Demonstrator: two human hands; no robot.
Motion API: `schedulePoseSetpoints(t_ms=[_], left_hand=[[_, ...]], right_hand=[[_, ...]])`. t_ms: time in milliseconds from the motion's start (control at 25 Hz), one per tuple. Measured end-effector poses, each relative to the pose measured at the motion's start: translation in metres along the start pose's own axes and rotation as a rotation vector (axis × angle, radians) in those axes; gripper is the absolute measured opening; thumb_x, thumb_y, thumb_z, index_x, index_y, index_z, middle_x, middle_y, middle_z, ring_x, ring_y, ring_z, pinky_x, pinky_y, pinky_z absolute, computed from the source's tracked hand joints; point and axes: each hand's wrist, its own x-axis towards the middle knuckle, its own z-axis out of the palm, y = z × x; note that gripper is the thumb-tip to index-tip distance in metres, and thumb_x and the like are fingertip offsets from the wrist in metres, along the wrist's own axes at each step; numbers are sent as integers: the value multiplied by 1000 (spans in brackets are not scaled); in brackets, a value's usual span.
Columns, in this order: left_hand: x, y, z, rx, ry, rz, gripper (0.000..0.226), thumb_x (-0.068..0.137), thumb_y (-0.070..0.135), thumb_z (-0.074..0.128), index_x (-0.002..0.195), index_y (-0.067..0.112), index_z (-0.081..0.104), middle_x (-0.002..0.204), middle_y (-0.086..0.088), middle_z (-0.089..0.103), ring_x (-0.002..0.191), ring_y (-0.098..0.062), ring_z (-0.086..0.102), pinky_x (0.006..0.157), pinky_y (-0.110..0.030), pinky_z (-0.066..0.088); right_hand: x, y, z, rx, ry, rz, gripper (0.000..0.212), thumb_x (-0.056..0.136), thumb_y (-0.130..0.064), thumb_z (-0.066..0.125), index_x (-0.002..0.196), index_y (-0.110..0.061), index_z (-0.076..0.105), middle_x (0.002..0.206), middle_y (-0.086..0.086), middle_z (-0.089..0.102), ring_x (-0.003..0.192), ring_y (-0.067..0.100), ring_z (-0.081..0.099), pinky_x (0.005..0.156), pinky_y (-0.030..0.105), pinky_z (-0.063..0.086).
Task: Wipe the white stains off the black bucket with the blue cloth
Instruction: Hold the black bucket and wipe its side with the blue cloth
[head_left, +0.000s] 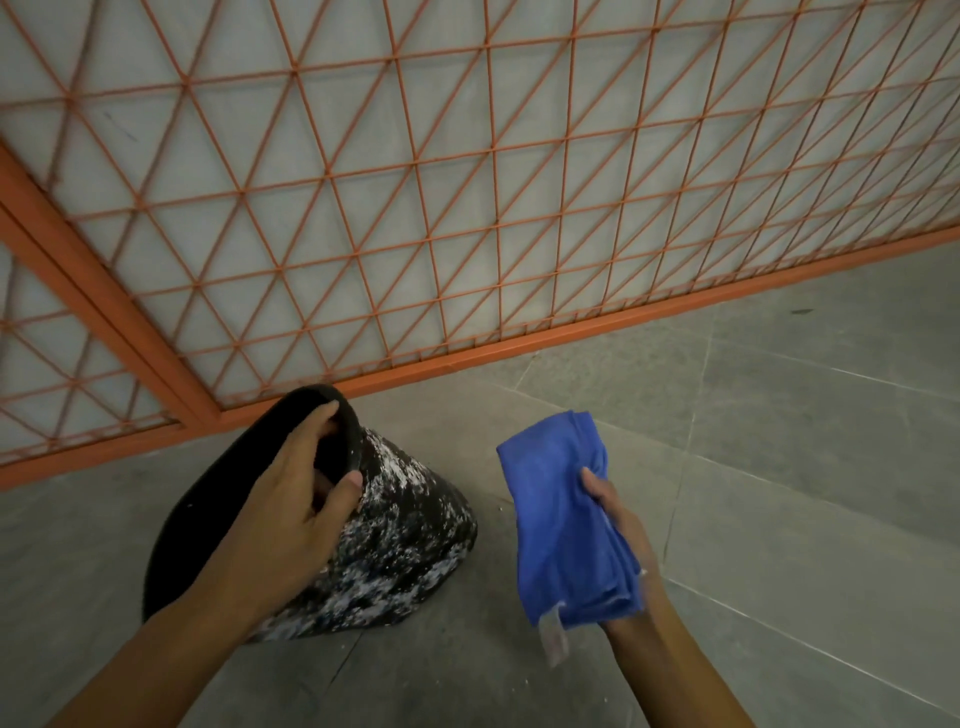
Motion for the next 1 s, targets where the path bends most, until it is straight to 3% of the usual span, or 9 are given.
schedulePoseSetpoints(t_ms=[80,160,320,480,560,680,760,840,1000], left_hand=[[-2,-9,-4,-32,-24,59,61,88,53,38,146,41,24,144,23,22,131,1,28,108,-29,27],[2,-16,-9,-7,-27,116,54,84,56,34,137,51,28,149,31,10,138,-2,16,111,-34,20],[6,-15,-9,135,-92,309,49,90,48,38,138,43,32,157,28,9,149,-6,-2,115,-39,8],[4,-11,-4,54,-148,299,52,90,45,37,141,45,27,152,39,10,147,0,-6,120,-26,-2],[5,-13,-3,37,-130,275,53,92,46,35,143,47,22,153,37,11,147,1,-5,119,-19,-5],[9,-22,-7,26,-92,212,53,91,50,34,143,45,24,153,34,15,147,3,-3,119,-21,-4],[10,-26,-4,54,-112,187,55,89,51,36,142,43,25,152,34,15,146,6,-4,121,-24,-1],[6,-32,7,99,-196,133,60,87,48,45,141,43,19,149,37,5,142,12,-11,119,-22,3],[11,-39,23,63,-233,-24,73,96,10,48,150,35,5,148,37,-11,133,21,-23,106,0,-5]], right_hand=[[-7,4,13,-277,32,-85,27,71,-18,68,96,-11,63,74,7,70,62,19,66,53,28,53],[-9,14,33,-558,66,-275,22,87,-10,52,103,-23,60,94,1,69,80,15,66,67,28,53],[-10,54,70,-891,-79,-531,49,91,-7,45,104,-54,48,104,-36,56,101,-7,56,90,16,46],[-7,93,71,-1126,-166,-590,44,89,-40,42,116,-68,22,111,-33,39,112,13,41,102,31,37],[-3,101,72,-1202,-177,-633,41,83,-67,29,121,-65,14,132,-34,29,122,9,28,107,25,29],[15,108,77,-1230,-185,-672,51,84,-68,22,131,-49,15,147,-24,17,138,0,5,112,15,11],[26,120,75,-1173,-147,-621,47,89,-51,36,134,-38,27,145,-16,30,134,-1,22,110,12,18],[32,139,70,-1044,-81,-531,46,87,-37,40,131,-24,43,134,-1,51,120,5,47,103,20,36],[48,149,86,-832,-7,-395,32,94,-15,41,123,-19,54,113,2,65,97,5,61,87,22,49]])
